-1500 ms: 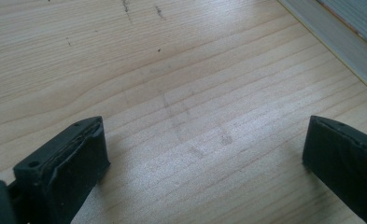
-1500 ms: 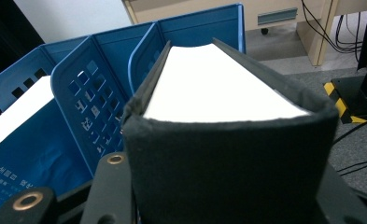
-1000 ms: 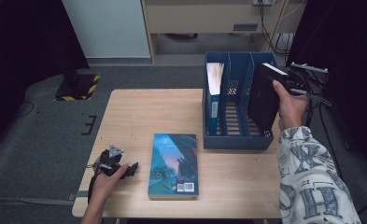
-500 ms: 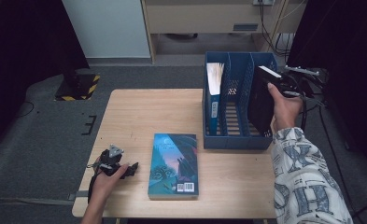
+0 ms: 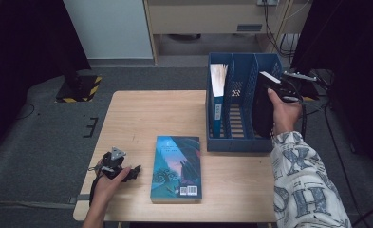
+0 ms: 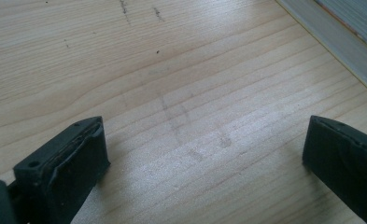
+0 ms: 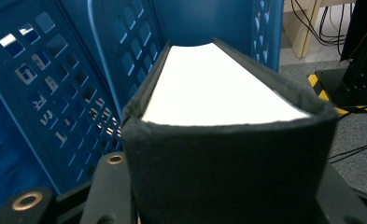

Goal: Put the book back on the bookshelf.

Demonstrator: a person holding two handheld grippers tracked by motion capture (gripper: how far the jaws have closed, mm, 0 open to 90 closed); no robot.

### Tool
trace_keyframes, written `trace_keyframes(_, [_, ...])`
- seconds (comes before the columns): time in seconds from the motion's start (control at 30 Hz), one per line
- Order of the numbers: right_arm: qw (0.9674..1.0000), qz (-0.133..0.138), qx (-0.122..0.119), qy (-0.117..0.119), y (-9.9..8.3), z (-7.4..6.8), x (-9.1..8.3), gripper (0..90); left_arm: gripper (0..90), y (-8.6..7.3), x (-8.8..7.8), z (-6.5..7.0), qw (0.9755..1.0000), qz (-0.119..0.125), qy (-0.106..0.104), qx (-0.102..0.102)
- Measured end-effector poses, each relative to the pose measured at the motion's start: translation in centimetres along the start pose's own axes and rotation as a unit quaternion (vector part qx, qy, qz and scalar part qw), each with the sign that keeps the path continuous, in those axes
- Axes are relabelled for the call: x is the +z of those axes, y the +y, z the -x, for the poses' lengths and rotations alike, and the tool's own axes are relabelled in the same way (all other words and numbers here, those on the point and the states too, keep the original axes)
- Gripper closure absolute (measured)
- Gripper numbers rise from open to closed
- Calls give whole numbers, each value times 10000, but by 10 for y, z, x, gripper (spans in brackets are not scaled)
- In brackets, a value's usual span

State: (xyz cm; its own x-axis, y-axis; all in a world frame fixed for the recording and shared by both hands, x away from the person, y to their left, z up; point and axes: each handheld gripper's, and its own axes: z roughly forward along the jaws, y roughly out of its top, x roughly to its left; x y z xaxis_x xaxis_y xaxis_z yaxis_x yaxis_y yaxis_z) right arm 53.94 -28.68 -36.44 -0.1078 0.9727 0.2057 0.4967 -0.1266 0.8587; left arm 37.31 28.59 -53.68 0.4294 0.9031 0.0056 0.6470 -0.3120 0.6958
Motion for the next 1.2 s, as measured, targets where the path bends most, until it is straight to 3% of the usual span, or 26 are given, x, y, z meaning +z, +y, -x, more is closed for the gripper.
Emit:
trace_keyframes(0.83, [9999,-39,89,-55,-10,1,6,525,0,1,1,0,10000,-1,-13,17])
trace_keyframes(1.2, [10000,-76,10,-55,-11,-1,4,524,0,1,0,0,10000,-2,-20,17])
